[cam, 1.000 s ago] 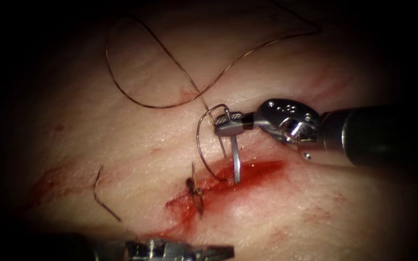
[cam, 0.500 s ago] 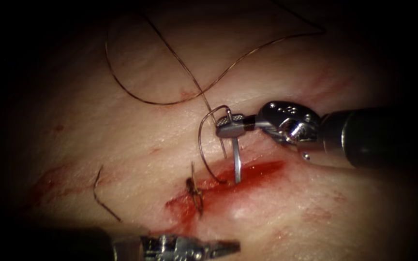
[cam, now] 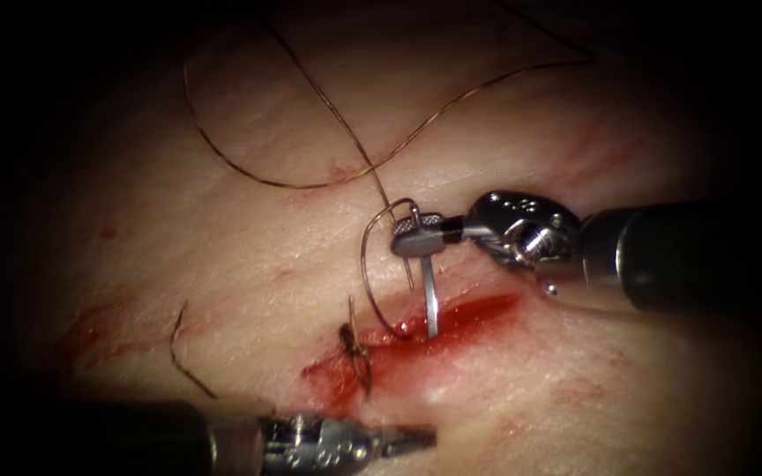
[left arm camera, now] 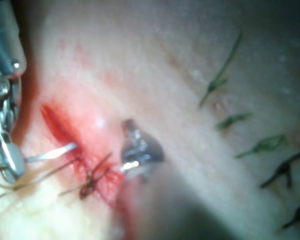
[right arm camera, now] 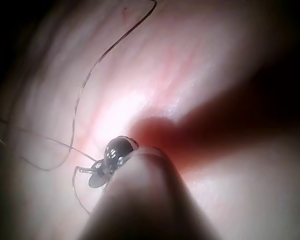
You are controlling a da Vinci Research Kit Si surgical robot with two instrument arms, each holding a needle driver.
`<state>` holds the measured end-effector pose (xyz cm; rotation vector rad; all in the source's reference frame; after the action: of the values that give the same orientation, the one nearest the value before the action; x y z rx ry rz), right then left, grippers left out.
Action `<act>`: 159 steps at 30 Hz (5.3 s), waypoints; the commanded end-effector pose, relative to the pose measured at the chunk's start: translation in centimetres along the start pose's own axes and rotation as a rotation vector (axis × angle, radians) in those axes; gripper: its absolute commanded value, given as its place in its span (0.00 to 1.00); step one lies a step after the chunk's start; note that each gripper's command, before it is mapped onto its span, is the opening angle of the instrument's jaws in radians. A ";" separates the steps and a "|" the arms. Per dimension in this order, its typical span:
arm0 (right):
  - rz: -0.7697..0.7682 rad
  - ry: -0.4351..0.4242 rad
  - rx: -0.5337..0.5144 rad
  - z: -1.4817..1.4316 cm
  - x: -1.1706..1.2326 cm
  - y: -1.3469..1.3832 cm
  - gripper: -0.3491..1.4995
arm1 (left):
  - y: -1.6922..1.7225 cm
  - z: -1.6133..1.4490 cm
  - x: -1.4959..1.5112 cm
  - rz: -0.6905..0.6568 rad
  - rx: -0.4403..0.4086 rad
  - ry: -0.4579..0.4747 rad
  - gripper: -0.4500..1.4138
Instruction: Wound Closure
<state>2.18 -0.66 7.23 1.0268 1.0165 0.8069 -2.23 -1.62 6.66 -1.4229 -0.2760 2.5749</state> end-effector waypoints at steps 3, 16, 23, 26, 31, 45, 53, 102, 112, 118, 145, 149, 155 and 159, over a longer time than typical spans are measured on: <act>0.024 0.001 0.014 0.07 -0.04 0.03 0.00 | 0.03 0.09 -0.05 -0.002 -0.003 0.001 0.05; 0.149 -0.031 0.059 0.07 -0.08 -0.02 0.00 | -0.01 0.12 -0.17 0.002 0.002 -0.002 0.05; 0.268 -0.019 0.085 0.11 -0.08 -0.03 0.00 | 0.01 0.12 -0.17 0.001 0.002 -0.002 0.05; 0.290 -0.008 0.098 0.14 -0.09 -0.04 0.00 | 0.01 0.12 -0.17 0.001 0.002 -0.002 0.05; 0.406 0.016 0.120 0.15 -0.10 -0.06 0.00 | 0.01 0.11 -0.17 0.002 0.002 -0.002 0.05; 0.468 0.109 0.150 0.22 -0.22 -0.07 0.00 | 0.01 0.10 -0.18 0.003 0.000 -0.002 0.04; 0.520 0.144 0.153 0.24 -0.27 -0.08 0.00 | 0.01 0.11 -0.20 0.005 0.000 -0.002 0.04; 0.993 0.016 0.263 0.42 -0.75 -0.67 0.00 | -0.03 0.10 -0.26 0.009 0.001 -0.003 0.03; 0.972 0.002 0.248 0.30 -0.87 -0.76 0.00 | -0.02 0.09 -0.26 0.009 0.001 -0.002 0.03; 0.664 0.100 0.207 0.25 -0.78 -0.65 0.52 | -0.01 0.09 -0.26 0.008 0.001 -0.003 0.03; -0.117 0.051 -0.003 -0.35 -0.25 -0.14 0.86 | 0.21 -0.05 -0.10 0.140 0.053 0.086 0.28; -0.136 0.061 -0.022 -0.46 -0.28 -0.10 0.85 | 0.27 -0.10 -0.06 0.162 0.065 0.109 0.40; -0.145 0.072 -0.046 -0.57 -0.38 0.00 0.85 | 0.23 -0.16 0.06 0.171 0.098 0.156 0.61; -0.143 0.078 -0.061 -0.57 -0.48 0.06 0.85 | 0.18 -0.22 0.18 0.176 0.118 0.197 0.64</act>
<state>1.42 -0.84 7.26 0.8613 1.1119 0.7591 -2.10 -1.66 6.28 -1.7135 0.0382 2.5051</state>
